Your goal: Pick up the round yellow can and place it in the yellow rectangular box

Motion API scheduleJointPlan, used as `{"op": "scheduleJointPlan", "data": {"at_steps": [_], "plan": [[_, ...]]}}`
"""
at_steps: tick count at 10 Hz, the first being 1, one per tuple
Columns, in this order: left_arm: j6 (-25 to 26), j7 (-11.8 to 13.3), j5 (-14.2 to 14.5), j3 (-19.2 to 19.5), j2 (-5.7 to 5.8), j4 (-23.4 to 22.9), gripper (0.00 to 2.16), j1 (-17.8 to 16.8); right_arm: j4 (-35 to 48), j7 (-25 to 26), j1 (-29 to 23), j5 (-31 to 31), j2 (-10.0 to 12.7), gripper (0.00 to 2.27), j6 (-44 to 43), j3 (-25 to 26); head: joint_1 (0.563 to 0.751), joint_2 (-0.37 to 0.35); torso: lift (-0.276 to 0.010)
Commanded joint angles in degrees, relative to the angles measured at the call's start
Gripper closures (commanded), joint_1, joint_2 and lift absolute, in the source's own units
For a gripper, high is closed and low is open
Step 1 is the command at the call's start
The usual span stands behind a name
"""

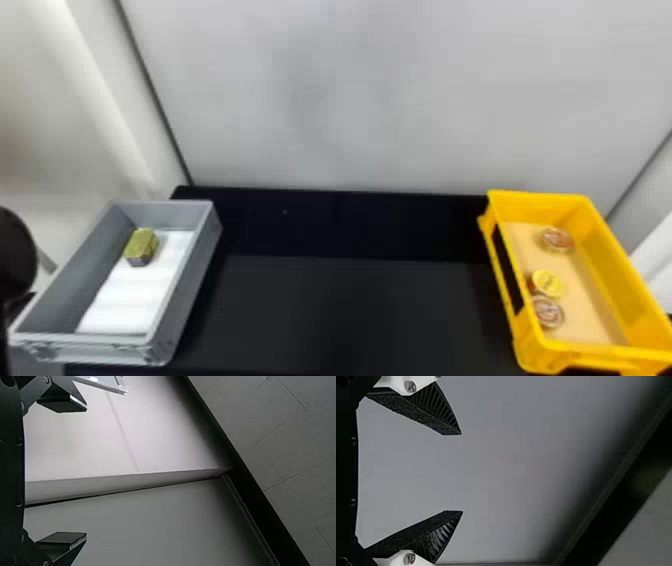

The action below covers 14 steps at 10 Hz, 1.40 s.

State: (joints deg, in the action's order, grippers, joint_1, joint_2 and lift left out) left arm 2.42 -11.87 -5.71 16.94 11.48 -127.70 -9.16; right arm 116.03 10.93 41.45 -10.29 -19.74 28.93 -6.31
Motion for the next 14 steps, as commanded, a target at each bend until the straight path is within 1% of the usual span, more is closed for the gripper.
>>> {"op": "scheduleJointPlan", "data": {"at_steps": [1, 2, 4, 11, 14], "plan": [[-0.05, 0.00, 0.00, 0.47, 0.21, -0.18, 0.14, 0.29, 1.74, 2.26, 3.46, -0.79, -1.88, 0.08, -4.05, -3.45, 0.692, 0.054, -0.003], [-0.13, -0.09, 0.00, 0.56, 0.30, -0.18, 0.14, 0.37, 2.09, 2.87, 4.08, -1.23, -2.15, 0.08, -6.42, -3.98, 0.692, 0.054, -0.003], [-0.13, 0.00, 0.00, 0.64, 0.39, -0.27, 0.14, 0.37, 3.59, 4.89, 4.17, -2.46, -2.85, 0.08, -8.53, -5.12, 0.692, 0.054, -0.003], [0.13, 0.08, -0.17, 0.64, 0.56, -0.44, 0.14, 0.46, 3.76, 5.60, 3.90, -3.96, -3.11, 0.08, -10.55, -5.30, 0.692, 0.054, -0.003], [0.22, 0.17, -0.26, 0.64, 0.56, -0.44, 0.14, 0.46, 3.85, 4.89, 3.99, -3.96, -3.11, 0.09, -10.91, -5.04, 0.692, 0.054, -0.003]]}}
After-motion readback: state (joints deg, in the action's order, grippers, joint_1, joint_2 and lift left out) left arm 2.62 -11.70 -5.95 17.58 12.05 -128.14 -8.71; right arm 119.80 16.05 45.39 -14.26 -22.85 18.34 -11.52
